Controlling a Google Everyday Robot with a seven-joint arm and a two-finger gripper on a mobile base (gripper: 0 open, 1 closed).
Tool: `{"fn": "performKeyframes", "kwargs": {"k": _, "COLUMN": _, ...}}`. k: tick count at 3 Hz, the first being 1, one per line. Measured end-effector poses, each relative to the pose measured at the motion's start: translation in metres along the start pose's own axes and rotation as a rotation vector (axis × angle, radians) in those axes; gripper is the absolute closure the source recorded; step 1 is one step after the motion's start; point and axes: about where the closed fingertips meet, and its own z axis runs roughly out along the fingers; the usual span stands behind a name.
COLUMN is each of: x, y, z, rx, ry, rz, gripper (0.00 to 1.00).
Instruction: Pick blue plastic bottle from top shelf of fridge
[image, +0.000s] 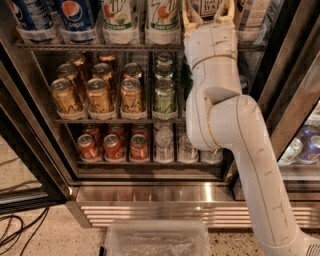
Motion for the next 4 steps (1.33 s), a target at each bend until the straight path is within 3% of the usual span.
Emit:
{"fn": "performKeyframes", "kwargs": {"k": 1, "x": -0.04, "y": 0.004, "z": -0.01, "rx": -0.039, "ry": -0.106, "rz": -0.002, "gripper": 1.0}}
{"fn": "performKeyframes", "kwargs": {"k": 2, "x": -0.09, "y": 0.004, "z": -0.001, "rx": -0.073, "ry": -0.192, "rz": -0.024, "gripper": 1.0}}
{"fn": "performKeyframes", "kwargs": {"k": 3, "x": -0.13, "y": -0.008, "z": 0.016, "rx": -0.068, "ry": -0.241, "rz": -0.049, "gripper": 1.0}}
{"fn": "performKeyframes", "kwargs": {"k": 4, "x": -0.135, "y": -0.005, "z": -0.001, "rx": -0.123, "ry": -0.217, "rz": -0.065, "gripper": 1.0}}
